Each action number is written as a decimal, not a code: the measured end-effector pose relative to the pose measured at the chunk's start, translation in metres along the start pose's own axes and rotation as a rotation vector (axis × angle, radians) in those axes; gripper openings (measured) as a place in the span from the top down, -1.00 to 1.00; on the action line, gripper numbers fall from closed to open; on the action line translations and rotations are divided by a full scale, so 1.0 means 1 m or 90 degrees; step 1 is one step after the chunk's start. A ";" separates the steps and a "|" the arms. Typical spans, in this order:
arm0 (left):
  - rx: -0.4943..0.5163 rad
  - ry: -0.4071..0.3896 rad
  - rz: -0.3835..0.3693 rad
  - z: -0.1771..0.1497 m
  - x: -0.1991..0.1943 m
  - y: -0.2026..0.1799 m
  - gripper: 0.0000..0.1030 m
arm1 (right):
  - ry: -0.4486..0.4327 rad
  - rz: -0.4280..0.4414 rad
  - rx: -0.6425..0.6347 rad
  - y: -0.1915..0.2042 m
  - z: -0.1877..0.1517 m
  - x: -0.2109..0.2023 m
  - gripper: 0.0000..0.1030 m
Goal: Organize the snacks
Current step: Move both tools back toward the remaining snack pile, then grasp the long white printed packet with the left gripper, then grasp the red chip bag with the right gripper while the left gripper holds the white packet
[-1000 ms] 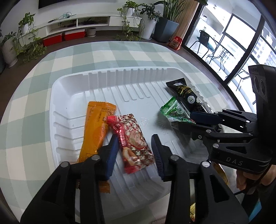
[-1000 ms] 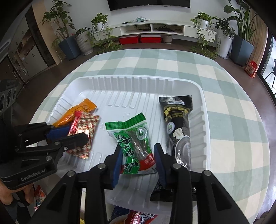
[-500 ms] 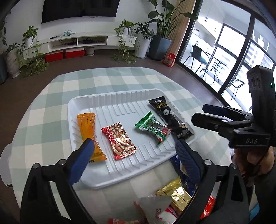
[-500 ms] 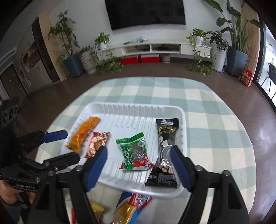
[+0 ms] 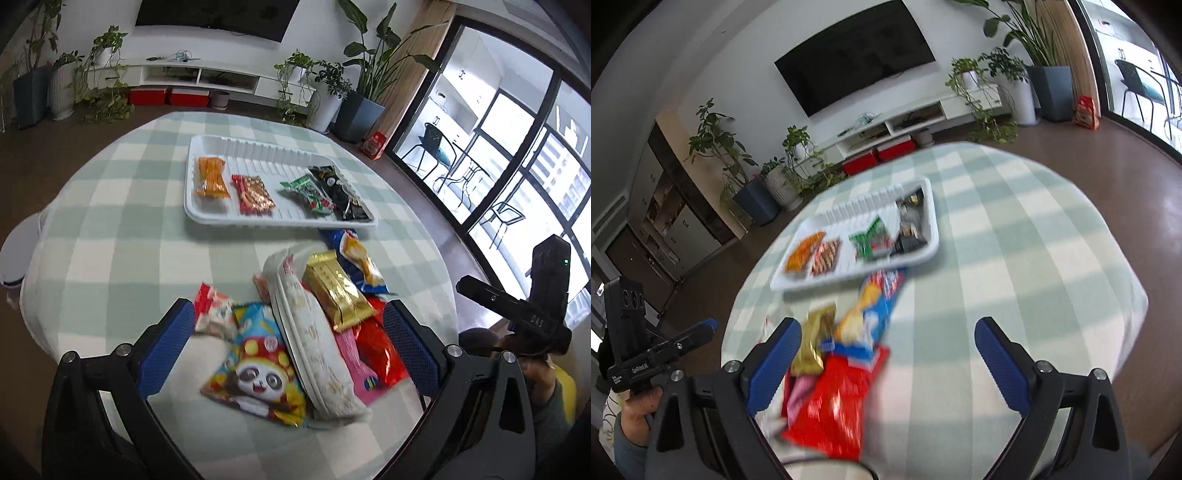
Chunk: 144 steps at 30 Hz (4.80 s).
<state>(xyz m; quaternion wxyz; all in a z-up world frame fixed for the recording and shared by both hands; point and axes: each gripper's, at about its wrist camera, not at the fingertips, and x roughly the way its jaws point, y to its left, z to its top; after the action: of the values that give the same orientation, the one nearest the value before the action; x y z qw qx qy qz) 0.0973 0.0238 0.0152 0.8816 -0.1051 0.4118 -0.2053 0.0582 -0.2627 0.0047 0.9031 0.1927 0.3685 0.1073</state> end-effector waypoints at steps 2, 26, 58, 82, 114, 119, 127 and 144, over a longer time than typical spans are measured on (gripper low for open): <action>-0.014 0.012 -0.014 -0.018 0.000 -0.004 -0.99 | 0.009 0.009 0.010 0.000 -0.014 -0.005 -0.89; 0.000 0.053 -0.061 -0.039 0.019 -0.032 -0.29 | 0.056 0.054 -0.020 0.022 -0.063 0.002 -0.89; 0.104 0.156 -0.011 -0.030 0.070 -0.044 0.13 | 0.053 0.047 -0.032 0.019 -0.069 0.006 -0.84; 0.112 0.102 -0.027 -0.038 0.048 -0.030 0.76 | 0.052 0.041 -0.033 0.018 -0.064 0.004 -0.66; 0.050 0.064 -0.095 -0.052 0.011 -0.017 0.76 | 0.244 0.019 -0.093 0.041 -0.037 0.080 -0.46; 0.045 0.063 -0.098 -0.052 0.011 -0.015 0.76 | 0.241 0.021 -0.109 0.042 -0.038 0.084 -0.19; 0.042 0.063 -0.103 -0.052 0.011 -0.015 0.76 | 0.231 0.040 -0.097 0.035 -0.039 0.079 0.17; 0.030 0.048 -0.123 -0.051 0.005 -0.014 0.76 | 0.178 0.072 -0.055 0.032 -0.048 0.035 0.27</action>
<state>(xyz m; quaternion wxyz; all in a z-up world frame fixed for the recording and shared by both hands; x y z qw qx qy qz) 0.0570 0.0084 -0.0156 0.8439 -0.1153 0.4277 -0.3026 0.0475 -0.2094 -0.0354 0.8428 0.1573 0.4743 0.1999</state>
